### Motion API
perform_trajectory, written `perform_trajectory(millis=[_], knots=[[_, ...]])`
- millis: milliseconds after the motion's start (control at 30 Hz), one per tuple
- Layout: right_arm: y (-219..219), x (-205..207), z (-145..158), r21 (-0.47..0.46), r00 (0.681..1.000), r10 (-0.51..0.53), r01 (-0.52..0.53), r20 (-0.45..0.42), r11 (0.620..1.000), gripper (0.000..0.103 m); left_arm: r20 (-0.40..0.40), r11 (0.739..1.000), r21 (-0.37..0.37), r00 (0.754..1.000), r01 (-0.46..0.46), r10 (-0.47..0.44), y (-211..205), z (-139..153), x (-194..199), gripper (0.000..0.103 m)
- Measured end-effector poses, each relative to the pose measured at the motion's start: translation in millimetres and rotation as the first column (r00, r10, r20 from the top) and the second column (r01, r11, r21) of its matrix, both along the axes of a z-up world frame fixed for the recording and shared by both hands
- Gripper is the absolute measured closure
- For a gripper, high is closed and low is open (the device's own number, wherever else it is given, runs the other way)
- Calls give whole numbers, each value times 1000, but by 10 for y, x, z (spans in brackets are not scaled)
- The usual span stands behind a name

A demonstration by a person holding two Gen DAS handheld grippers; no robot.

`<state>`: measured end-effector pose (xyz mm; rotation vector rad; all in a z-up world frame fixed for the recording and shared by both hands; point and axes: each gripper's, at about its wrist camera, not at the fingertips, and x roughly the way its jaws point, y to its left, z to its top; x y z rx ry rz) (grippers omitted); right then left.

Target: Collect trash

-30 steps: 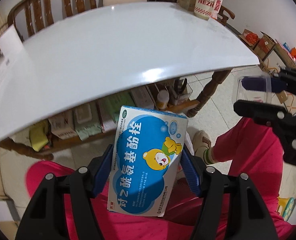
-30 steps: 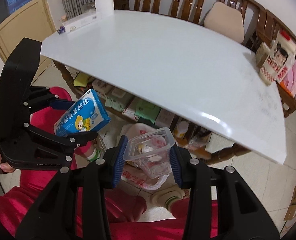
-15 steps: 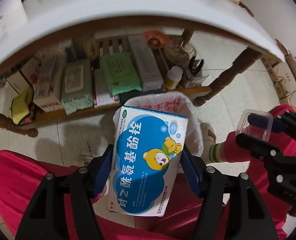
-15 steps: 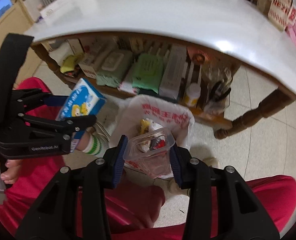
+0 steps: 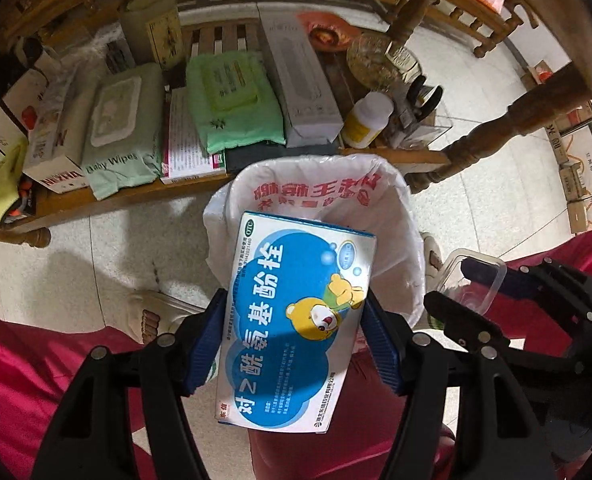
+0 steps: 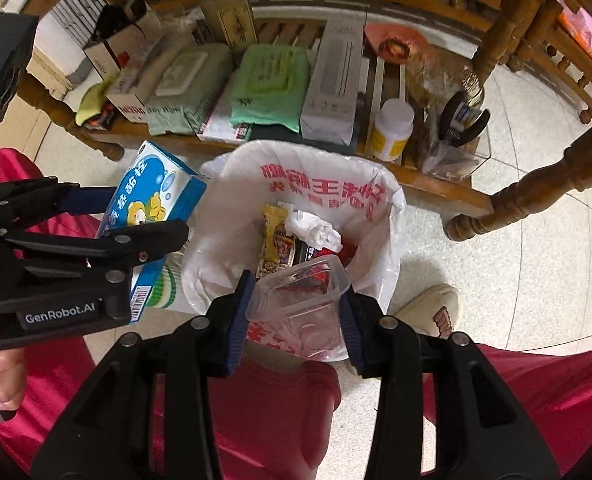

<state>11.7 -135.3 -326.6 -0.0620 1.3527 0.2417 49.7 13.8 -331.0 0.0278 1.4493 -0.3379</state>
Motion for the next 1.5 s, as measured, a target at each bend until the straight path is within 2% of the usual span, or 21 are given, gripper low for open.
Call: perform_trajectory(millis=[233, 533, 700, 1133, 1167, 1267, 1500], knots=[[23, 152, -293, -7, 998, 3, -3, -58, 1000, 63, -76, 1000, 30, 997, -5, 7, -31, -308, 170, 40], [-3, 296, -689, 38, 984, -27, 35, -175, 999, 63, -172, 1000, 17, 985, -22, 24, -95, -640, 357, 40], [-51, 365, -834, 37, 975, -58, 67, -213, 997, 62, -212, 999, 14, 976, -35, 37, -113, -785, 421, 40], [-45, 456, -1001, 60, 963, -74, 92, -259, 994, 62, -251, 998, 9, 966, -55, 55, -120, -855, 470, 40], [-50, 461, -1007, 58, 963, -76, 94, -260, 994, 61, -252, 998, 12, 966, -56, 58, -122, -858, 471, 40], [-57, 466, -1020, 55, 962, -82, 99, -261, 994, 44, -263, 998, 18, 963, -58, 61, -116, -881, 475, 39], [-58, 466, -1016, 53, 963, -86, 103, -257, 993, 43, -264, 998, 34, 962, -62, 69, -107, -894, 458, 34]])
